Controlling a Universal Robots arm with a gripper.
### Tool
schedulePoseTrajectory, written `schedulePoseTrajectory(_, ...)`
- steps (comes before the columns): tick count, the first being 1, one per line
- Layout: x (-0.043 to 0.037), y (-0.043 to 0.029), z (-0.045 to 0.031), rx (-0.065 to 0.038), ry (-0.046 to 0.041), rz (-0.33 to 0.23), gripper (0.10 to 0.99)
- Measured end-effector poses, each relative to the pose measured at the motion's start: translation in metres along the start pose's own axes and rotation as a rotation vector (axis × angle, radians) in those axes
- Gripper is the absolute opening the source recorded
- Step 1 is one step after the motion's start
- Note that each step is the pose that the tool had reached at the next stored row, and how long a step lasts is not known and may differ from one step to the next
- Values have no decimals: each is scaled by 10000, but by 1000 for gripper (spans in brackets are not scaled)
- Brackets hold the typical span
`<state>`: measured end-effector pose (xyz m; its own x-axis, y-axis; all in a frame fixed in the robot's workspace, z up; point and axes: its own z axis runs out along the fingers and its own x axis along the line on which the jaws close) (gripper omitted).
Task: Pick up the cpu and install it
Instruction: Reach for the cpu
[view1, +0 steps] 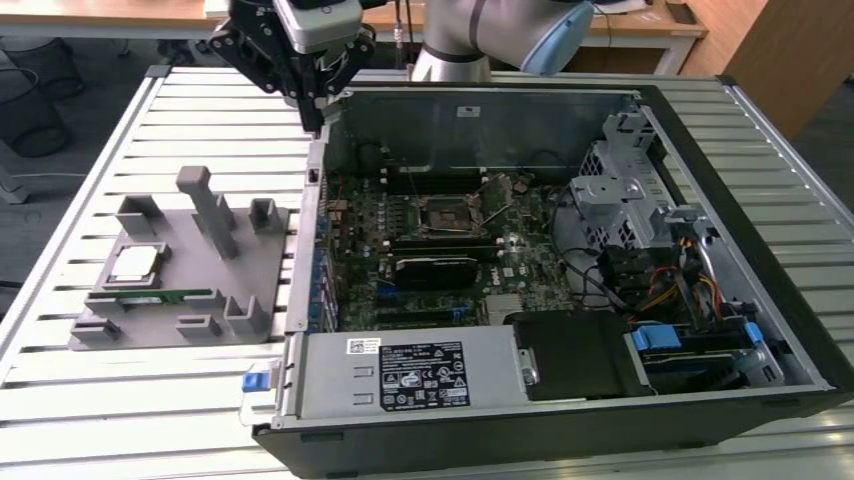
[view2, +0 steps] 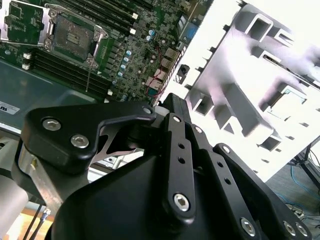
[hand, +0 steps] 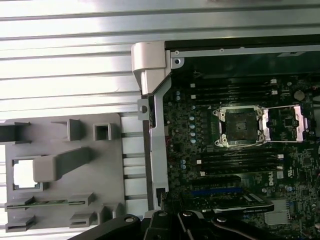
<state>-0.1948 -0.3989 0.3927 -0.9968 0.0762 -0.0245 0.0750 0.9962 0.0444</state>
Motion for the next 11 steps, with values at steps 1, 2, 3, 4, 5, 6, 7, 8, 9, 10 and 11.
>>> schedulePoseTrajectory(1, 4, 0, 0, 0, 0, 0, 106)
schedulePoseTrajectory(2, 9, -1, 0, 0, 0, 0, 106)
schedulePoseTrajectory(3, 12, -1, 0, 0, 0, 0, 106)
schedulePoseTrajectory(4, 16, -1, 0, 0, 0, 1, 106)
schedulePoseTrajectory(5, 20, -2, 0, 0, 0, 0, 106)
schedulePoseTrajectory(6, 25, -2, 0, 1, 0, 0, 106)
schedulePoseTrajectory(7, 29, -2, 0, 0, 0, 0, 106)
schedulePoseTrajectory(8, 33, -3, 0, 0, 0, 0, 106)
schedulePoseTrajectory(9, 37, -3, 0, 0, 0, 1, 106)
schedulePoseTrajectory(10, 41, -3, 0, 1, 0, 0, 106)
schedulePoseTrajectory(11, 46, -4, 0, 0, 0, 0, 106)
